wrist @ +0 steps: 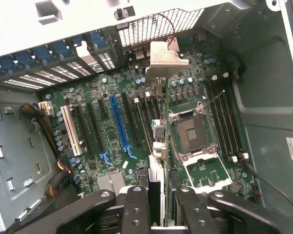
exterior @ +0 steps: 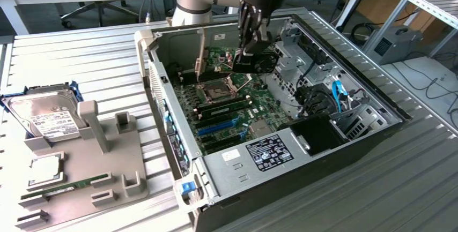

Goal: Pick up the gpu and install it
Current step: 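Insert the gpu into the slot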

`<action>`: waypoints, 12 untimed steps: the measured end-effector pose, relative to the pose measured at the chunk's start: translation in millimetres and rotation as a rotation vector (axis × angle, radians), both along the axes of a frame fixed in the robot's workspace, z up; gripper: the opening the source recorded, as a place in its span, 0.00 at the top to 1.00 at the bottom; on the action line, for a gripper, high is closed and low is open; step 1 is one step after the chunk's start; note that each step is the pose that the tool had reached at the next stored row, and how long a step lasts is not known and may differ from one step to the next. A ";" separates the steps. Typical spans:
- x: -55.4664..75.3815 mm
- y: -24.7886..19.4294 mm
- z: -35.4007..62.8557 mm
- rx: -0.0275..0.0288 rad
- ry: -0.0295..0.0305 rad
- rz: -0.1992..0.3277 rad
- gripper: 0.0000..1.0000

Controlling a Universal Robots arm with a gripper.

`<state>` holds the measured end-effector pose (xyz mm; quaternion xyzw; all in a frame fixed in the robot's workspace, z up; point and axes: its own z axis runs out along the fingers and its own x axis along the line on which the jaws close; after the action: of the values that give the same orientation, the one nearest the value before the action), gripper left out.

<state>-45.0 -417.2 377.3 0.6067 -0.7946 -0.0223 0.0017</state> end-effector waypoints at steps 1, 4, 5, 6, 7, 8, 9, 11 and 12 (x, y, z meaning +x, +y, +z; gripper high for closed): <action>0.0 0.0 0.0 0.0000 0.0000 0.002 0.74; 0.0 0.0 0.0 0.0000 0.0000 0.007 0.74; 0.0 0.0 0.0 0.0000 0.0000 0.008 0.74; 0.0 0.0 0.0 0.0000 0.0000 0.010 0.74; 0.0 0.0 0.0 0.0000 0.0000 0.012 0.74; 0.0 0.0 0.0 0.0000 0.0000 0.016 0.74; 0.0 0.0 0.0 0.0000 0.0000 0.018 0.74; 0.0 0.0 0.0 0.0000 0.0000 0.021 0.74; 0.0 0.0 -0.1 0.0000 0.0000 0.023 0.74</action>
<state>-45.0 -417.2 377.3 0.6158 -0.7876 -0.0223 0.0020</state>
